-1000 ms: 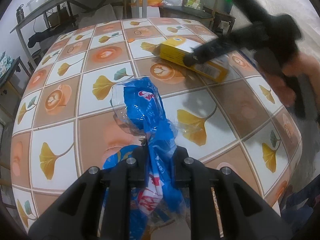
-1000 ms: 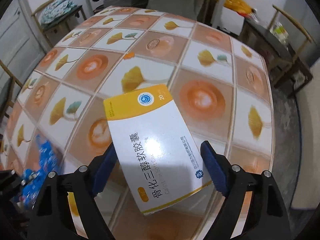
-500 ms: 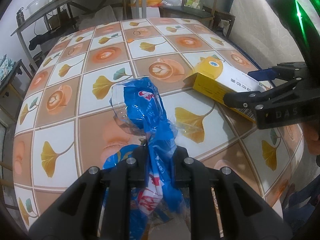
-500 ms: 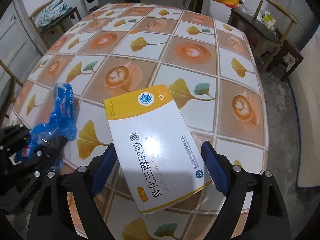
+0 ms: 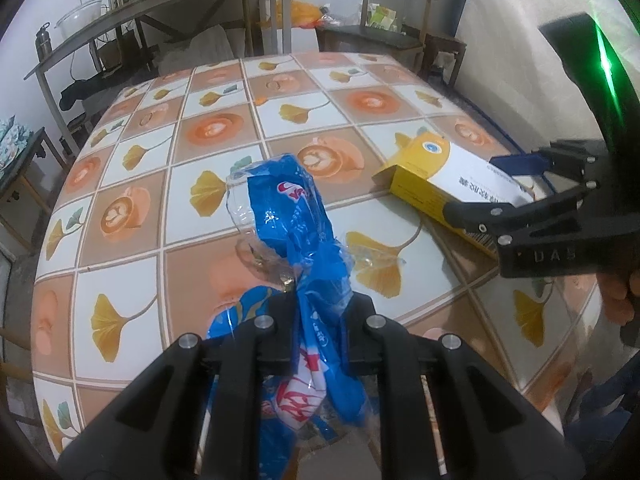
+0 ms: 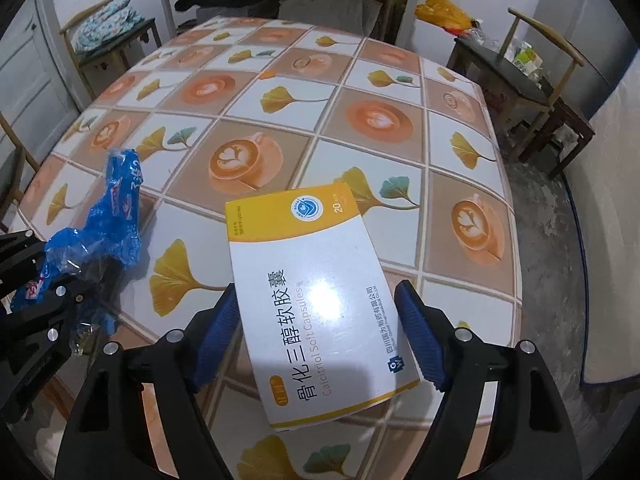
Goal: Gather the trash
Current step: 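Close the right tool on the medicine box while the left tool holds the wrappers, then carry the medicine box and blue wrappers over the blue wastebasket with both tools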
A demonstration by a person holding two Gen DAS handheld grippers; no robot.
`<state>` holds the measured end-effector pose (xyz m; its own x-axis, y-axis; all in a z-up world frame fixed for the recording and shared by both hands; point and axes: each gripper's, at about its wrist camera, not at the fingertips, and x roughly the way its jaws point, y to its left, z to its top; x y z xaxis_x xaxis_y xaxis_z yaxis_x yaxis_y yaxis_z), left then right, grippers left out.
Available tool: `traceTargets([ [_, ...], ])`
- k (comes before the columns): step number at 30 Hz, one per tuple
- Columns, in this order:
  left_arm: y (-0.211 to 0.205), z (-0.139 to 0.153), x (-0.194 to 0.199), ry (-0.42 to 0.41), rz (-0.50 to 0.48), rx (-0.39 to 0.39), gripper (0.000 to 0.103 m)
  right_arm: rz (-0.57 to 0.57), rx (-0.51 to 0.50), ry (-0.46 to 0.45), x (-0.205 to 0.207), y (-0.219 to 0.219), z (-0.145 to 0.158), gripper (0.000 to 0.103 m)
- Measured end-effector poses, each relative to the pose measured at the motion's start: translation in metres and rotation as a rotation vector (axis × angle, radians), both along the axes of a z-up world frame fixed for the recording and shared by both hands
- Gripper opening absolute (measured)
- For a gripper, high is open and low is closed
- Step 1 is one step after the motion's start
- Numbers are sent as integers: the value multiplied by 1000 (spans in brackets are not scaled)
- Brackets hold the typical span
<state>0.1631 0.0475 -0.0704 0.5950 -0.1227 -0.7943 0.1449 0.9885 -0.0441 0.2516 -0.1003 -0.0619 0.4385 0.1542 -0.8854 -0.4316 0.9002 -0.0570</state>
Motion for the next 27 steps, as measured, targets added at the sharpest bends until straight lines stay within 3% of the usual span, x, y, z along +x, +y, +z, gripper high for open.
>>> traceTargets([
  [7,-3,17,-5,-16,-29,-68,12,-114,141,-19,-19,-35,22,75],
  [15,-42,39,-6,-49,-131,-105,12,-301,283,-48,-58,-99,35,75],
  [21,-110,56,0,-48,-287,-130,12,-487,367,-95,-90,-174,41,75],
  [27,-217,64,4,-7,-493,-183,12,-718,376,-136,-123,-274,34,75],
])
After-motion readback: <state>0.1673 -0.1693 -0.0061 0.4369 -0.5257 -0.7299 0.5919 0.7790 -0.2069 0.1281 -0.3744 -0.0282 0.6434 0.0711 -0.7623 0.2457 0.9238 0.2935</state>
